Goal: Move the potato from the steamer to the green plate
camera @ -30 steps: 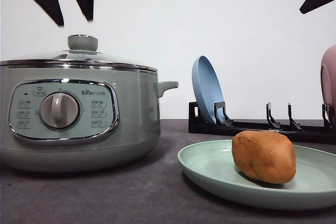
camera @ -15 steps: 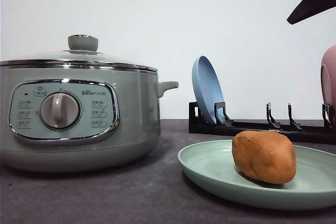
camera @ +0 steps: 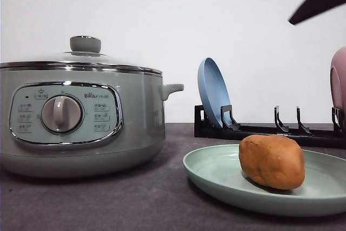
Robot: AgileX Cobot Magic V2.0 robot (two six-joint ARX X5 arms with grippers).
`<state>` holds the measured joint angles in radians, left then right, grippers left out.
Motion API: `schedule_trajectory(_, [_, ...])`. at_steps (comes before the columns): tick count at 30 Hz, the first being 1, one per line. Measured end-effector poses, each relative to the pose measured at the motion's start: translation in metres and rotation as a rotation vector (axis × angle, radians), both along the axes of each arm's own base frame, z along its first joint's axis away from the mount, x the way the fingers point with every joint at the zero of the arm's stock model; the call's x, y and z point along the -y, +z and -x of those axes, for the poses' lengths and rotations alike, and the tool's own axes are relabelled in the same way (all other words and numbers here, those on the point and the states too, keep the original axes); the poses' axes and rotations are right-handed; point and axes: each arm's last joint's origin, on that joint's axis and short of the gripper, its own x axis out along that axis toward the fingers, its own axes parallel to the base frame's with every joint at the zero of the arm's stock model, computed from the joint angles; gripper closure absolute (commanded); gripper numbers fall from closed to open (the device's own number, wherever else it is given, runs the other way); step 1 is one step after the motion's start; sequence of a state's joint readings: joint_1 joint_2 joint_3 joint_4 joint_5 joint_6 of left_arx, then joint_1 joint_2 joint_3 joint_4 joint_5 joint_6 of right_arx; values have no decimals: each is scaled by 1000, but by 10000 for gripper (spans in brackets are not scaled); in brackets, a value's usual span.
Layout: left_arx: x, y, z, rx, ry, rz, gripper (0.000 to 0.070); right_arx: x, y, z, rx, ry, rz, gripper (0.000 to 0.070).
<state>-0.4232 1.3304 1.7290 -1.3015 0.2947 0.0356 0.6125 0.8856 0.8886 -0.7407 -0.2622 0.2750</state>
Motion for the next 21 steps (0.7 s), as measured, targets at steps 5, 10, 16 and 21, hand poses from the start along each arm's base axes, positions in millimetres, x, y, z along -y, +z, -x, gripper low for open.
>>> schedule_trajectory(5, [0, 0, 0, 0, 0, 0, 696, 0, 0, 0, 5, 7, 7, 700])
schedule_trajectory(10, [0, 0, 0, 0, 0, 0, 697, 0, 0, 0, 6, 8, 8, 700])
schedule_trajectory(16, [0, 0, 0, 1, 0, 0, 697, 0, 0, 0, 6, 8, 9, 700])
schedule_trajectory(21, [0, 0, 0, 1, 0, 0, 697, 0, 0, 0, 6, 8, 9, 700])
